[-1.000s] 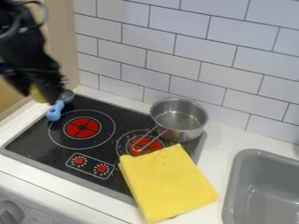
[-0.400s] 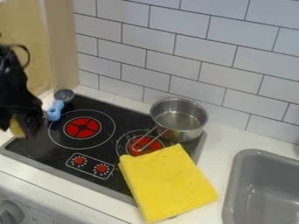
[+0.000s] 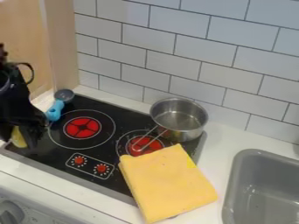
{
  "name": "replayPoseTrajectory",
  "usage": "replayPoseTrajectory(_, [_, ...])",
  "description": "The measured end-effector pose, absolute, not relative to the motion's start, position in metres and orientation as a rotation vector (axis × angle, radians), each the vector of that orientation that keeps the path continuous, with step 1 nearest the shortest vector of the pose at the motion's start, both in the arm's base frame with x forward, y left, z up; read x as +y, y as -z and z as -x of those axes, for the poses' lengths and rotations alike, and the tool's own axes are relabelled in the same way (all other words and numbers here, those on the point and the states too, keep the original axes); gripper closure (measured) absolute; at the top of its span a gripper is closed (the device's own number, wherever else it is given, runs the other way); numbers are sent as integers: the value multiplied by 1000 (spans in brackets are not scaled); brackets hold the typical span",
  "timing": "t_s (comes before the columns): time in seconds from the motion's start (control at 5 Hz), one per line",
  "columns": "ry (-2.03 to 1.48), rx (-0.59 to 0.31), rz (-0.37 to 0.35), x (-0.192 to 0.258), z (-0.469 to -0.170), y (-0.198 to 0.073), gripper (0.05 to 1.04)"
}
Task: Move the yellow object to the lower left of the stove
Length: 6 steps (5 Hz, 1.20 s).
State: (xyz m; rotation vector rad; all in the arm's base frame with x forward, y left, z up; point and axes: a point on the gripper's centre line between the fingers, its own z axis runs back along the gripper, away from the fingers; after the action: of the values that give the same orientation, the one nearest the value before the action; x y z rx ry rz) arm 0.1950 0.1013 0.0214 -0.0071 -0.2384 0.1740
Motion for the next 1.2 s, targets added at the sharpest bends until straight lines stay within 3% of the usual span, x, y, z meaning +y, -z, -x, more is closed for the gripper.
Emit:
replayPoseTrajectory(0.2, [-192,-226,1,107,-200,-12,486])
replayPoseTrajectory(0.4, [-209,-228,-3,114,-210,-9,402])
replayPoseTrajectory(0.6, [-239,-221,-12,117,-210,-9,109])
replayPoseTrajectory(0.8, [-247,-212,-8,116,-209,-9,68])
replayPoseTrajectory(1.2, [-241,-204,21,111,-208,-10,84])
